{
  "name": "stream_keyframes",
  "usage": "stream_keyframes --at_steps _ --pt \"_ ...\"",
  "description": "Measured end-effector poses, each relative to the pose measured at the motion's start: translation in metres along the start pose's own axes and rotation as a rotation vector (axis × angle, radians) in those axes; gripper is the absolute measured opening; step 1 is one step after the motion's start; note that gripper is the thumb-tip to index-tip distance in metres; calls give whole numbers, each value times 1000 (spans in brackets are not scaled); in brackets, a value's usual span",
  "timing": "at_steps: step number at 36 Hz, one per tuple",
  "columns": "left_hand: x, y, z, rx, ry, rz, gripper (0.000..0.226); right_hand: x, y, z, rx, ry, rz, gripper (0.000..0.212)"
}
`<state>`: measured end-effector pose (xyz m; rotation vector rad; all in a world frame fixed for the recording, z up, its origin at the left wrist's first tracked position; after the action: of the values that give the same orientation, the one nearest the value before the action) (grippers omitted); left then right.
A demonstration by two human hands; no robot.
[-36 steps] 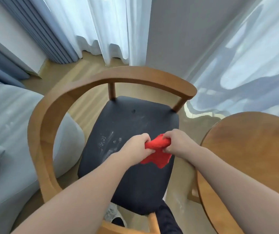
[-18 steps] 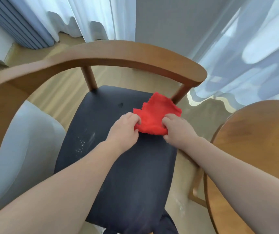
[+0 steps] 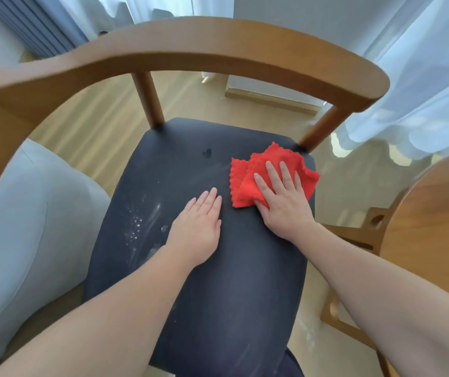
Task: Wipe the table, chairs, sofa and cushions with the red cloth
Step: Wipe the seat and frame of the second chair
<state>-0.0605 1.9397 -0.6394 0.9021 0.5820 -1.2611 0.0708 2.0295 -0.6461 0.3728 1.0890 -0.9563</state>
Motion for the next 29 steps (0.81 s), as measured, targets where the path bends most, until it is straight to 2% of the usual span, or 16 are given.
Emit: stream_keyframes --at_steps 3,6,11,17,23,29 --pt "9 -2 1 -7 15 22 54 -10 7 -15 23 42 -23 51" --pt "14 -2 0 -12 29 49 54 -17 20 -35 100 21 -9 54" --pt "13 -4 0 5 43 65 54 -18 29 -53 142 -52 61 77" --pt "13 -5 -1 16 22 84 53 -28 26 -45 82 48 -73 50" --pt "16 -7 -3 23 -34 70 54 -18 4 2 -57 108 -155 42" --pt "16 -5 -3 13 -73 65 55 15 -23 65 -107 132 -137 42"
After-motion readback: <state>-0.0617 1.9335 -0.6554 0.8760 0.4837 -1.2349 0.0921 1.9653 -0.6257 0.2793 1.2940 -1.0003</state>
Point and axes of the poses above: each hand's wrist, its own z-axis away from the middle knuckle, its own x-axis out of the palm, y = z × x, the point moved 10 cm from there along -z, towards the middle knuckle, and after that the axes turned 15 degrees about -y, right-handed, at the moved point
